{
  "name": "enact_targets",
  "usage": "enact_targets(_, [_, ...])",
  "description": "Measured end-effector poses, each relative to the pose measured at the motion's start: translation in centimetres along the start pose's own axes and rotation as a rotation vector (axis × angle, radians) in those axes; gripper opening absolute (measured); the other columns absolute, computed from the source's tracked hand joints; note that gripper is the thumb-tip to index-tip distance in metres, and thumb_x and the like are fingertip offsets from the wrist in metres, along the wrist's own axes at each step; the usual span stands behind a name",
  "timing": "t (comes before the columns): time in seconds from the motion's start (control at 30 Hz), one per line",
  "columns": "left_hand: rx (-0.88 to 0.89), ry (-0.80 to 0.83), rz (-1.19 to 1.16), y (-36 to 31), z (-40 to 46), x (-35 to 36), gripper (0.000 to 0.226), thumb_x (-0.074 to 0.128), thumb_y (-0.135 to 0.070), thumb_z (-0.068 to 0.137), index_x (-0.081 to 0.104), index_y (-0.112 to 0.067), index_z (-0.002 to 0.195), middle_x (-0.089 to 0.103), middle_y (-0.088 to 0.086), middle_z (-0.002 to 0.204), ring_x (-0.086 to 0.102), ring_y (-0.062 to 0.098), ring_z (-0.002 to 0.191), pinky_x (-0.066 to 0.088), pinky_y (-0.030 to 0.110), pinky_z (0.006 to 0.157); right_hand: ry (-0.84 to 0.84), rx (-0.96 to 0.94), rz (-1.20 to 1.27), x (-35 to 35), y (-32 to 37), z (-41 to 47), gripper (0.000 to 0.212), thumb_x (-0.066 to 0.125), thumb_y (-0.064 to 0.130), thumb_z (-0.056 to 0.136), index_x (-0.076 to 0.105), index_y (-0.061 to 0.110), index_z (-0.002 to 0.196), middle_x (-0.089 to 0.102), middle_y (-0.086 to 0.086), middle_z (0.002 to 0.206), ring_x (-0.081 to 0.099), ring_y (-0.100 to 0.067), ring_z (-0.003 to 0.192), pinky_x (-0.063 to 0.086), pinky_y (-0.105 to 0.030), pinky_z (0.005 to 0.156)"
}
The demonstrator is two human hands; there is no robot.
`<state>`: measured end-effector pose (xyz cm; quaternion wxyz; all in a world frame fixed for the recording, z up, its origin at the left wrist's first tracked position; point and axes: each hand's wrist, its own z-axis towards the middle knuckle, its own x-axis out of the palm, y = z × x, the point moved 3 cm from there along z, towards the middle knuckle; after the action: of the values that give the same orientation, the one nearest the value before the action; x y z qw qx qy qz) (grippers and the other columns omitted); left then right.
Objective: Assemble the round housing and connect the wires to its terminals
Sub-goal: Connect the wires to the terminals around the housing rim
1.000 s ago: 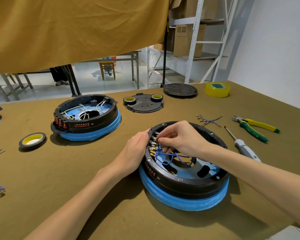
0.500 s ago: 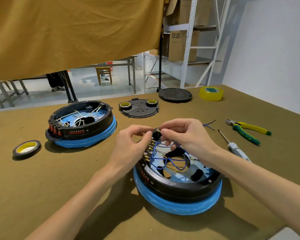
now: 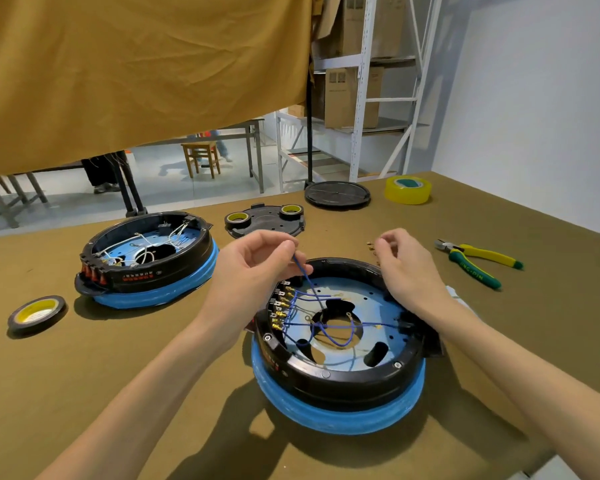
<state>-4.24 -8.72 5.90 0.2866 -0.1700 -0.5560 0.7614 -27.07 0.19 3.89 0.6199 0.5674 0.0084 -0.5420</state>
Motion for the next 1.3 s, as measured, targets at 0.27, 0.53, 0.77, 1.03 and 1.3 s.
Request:
enact_targets(0.27, [0.266, 0.149, 0.431, -1.9, 3.4, 4.5, 0.017, 0.067, -0.012, 0.098, 0.078, -0.018, 0.109, 0.074, -0.007, 0.088, 0.07, 0.009, 0.069, 0.056, 0.019, 0.068, 0.179, 0.228, 0.196, 1.6, -2.8, 0.9, 0.047, 0.038, 0.025, 0.106, 0.079, 0.02, 0.083, 0.07, 0.008, 0.07, 0.059, -0.01, 0.07, 0.044, -0.022, 0.059])
enact_targets(0.53, [0.135, 0.454, 0.77, 1.8, 3.1, 7.1, 0.005, 0.081, -0.021, 0.088, 0.082, -0.026, 0.09, 0.075, -0.01, 0.077, 0.071, 0.007, 0.071, 0.061, 0.027, 0.071, 0.226, 0.276, 0.289, 2.2, -2.6, 1.5, 0.047, 0.038, 0.025, 0.107, 0.078, 0.011, 0.089, 0.071, -0.001, 0.077, 0.059, -0.015, 0.07, 0.042, -0.029, 0.061])
enact_targets(0.77, [0.146, 0.526, 0.894, 2.5, 3.0, 9.4, 0.012, 0.077, -0.02, 0.092, 0.082, -0.029, 0.097, 0.076, -0.013, 0.086, 0.069, -0.001, 0.081, 0.059, 0.024, 0.08, 0.221, 0.29, 0.303, 2.2, -2.6, 1.5, 0.044, 0.038, 0.021, 0.105, 0.077, 0.002, 0.098, 0.076, -0.012, 0.1, 0.062, -0.021, 0.084, 0.045, -0.03, 0.07])
enact_targets(1.03, [0.136, 0.489, 0.813, 3.2, 2.2, 9.4, 0.034, 0.082, -0.015, 0.086, 0.058, -0.023, 0.107, 0.075, -0.01, 0.082, 0.07, 0.0, 0.08, 0.057, 0.02, 0.079, 0.213, 0.212, 0.277, 2.0, -2.5, 1.3, 0.054, 0.038, 0.017, 0.104, 0.059, 0.02, 0.054, 0.058, 0.004, 0.063, 0.044, -0.015, 0.062, 0.032, -0.028, 0.055])
enact_targets(1.3, [0.181, 0.476, 0.796, 3.5, 1.8, 9.8, 0.052, 0.082, -0.011, 0.085, 0.051, -0.021, 0.127, 0.075, -0.01, 0.082, 0.07, -0.002, 0.082, 0.057, 0.02, 0.083, 0.234, 0.193, 0.281, 1.7, -2.1, 1.0, 0.045, 0.039, 0.014, 0.104, 0.037, 0.015, 0.059, 0.038, -0.001, 0.061, 0.032, -0.017, 0.058, 0.025, -0.023, 0.048])
